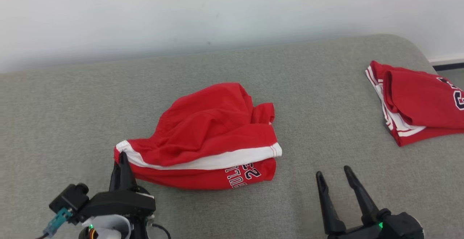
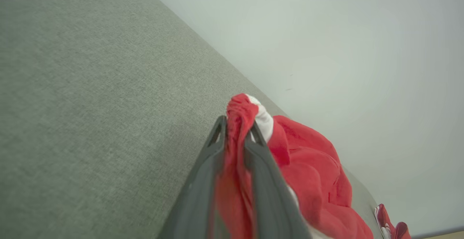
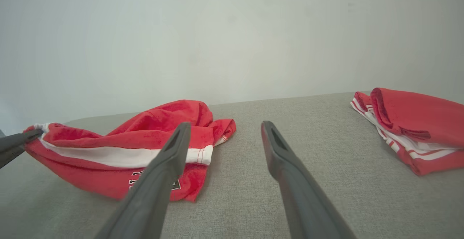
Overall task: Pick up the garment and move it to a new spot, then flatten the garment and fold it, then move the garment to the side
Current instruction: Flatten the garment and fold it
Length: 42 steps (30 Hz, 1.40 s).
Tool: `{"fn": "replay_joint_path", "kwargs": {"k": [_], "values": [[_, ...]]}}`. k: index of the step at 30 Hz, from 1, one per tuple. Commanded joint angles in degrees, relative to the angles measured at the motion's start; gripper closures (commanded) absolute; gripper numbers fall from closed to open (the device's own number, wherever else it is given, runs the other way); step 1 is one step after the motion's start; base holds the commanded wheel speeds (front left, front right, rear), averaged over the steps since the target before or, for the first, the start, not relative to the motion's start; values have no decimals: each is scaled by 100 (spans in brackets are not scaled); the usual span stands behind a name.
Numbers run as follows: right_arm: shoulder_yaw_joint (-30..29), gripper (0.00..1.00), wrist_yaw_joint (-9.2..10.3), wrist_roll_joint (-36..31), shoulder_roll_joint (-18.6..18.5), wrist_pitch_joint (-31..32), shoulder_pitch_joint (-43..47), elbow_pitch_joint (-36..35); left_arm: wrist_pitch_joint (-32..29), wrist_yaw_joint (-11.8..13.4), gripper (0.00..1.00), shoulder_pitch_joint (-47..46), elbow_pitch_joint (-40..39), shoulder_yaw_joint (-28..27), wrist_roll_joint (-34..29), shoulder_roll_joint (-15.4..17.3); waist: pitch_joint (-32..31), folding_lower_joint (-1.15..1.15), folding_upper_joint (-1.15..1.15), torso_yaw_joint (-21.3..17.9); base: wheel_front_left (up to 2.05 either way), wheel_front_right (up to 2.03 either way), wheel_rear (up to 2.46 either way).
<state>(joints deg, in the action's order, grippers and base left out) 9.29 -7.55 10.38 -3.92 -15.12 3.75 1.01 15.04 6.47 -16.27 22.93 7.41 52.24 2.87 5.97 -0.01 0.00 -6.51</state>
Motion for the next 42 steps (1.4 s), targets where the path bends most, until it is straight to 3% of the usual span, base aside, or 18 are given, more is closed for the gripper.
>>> {"fn": "replay_joint_path", "kwargs": {"k": [1,5,13,19,23,33,34,35,36,39,42], "values": [[73,0,15,59,-48,-3,34,48,13,-36,3,120,-18,-40,-72,7,-91,1,0,111,0,0,0],[264,0,15,216,-126,-3,-77,239,13,-133,0,299,-165,-95,-580,7,-150,1,0,233,0,0,0],[579,0,15,698,-288,-3,-629,1116,13,-490,0,870,-918,-258,-2306,2,-97,1,0,511,0,0,0],[772,0,15,1027,-382,-3,-1065,1821,12,-662,0,1255,-1499,-258,-3033,2,-38,1,0,742,0,0,0],[768,0,15,1348,-388,-3,-1387,2378,13,-708,0,1446,-1781,-103,-3386,4,8,1,0,952,0,0,0],[803,0,15,1958,-428,-2,-1897,3194,13,-670,0,1492,-1853,271,-3546,3,86,1,0,1334,0,0,0],[835,4,15,1979,-453,-3,-1926,3240,13,-671,0,1483,-1843,282,-3548,4,91,1,0,1350,0,0,0],[849,26,15,2000,-472,-3,-1949,3271,13,-671,0,1475,-1835,296,-3556,3,95,1,0,1361,0,0,0],[859,55,15,2015,-474,-3,-1968,3295,13,-670,0,1468,-1827,306,-3570,3,102,1,0,1368,0,0,0],[894,100,15,2038,-477,-3,-2016,3310,13,-682,0,1460,-1786,341,-3604,3,115,1,0,1365,0,0,0],[955,100,15,1901,-587,-4,-1997,3248,13,-689,0,1478,-1721,348,-3603,4,103,1,0,1317,0,0,0]]}}
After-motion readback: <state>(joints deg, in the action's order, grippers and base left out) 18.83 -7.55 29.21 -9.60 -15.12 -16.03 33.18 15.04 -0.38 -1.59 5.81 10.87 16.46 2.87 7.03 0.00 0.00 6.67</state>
